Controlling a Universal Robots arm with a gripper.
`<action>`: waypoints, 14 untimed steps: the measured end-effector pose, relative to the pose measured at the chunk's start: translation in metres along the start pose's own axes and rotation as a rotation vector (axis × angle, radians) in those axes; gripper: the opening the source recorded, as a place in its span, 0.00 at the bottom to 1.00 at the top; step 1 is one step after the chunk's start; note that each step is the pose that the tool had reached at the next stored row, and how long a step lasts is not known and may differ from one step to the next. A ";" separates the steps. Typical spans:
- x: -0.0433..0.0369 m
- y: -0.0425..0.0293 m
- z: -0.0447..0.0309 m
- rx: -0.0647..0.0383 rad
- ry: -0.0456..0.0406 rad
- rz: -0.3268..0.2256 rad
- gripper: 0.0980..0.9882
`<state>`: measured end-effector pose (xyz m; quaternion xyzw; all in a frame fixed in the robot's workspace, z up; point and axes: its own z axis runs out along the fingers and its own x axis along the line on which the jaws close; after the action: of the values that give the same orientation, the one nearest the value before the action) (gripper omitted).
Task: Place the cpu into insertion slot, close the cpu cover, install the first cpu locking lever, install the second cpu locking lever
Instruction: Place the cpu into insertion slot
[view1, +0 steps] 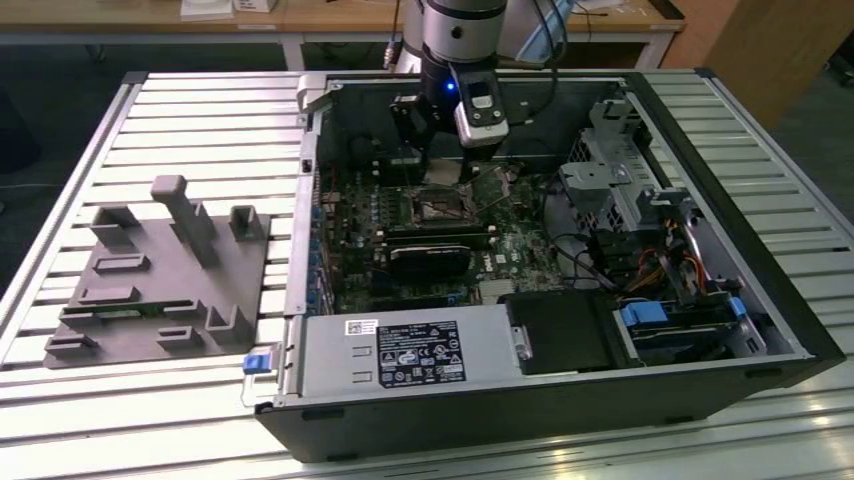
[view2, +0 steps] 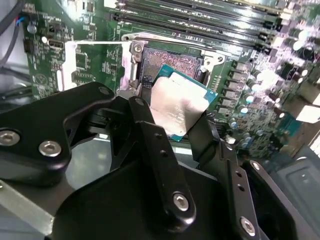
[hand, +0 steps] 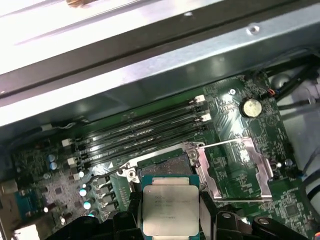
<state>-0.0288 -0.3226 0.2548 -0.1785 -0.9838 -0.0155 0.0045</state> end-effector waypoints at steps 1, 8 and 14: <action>0.0000 0.0000 0.0001 0.000 -0.0004 0.014 0.50; 0.0000 0.0000 0.0006 -0.002 -0.0032 0.111 0.50; 0.0000 0.0000 0.0009 -0.003 -0.0056 0.193 0.50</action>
<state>-0.0288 -0.3226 0.2539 -0.2727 -0.9620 -0.0159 0.0030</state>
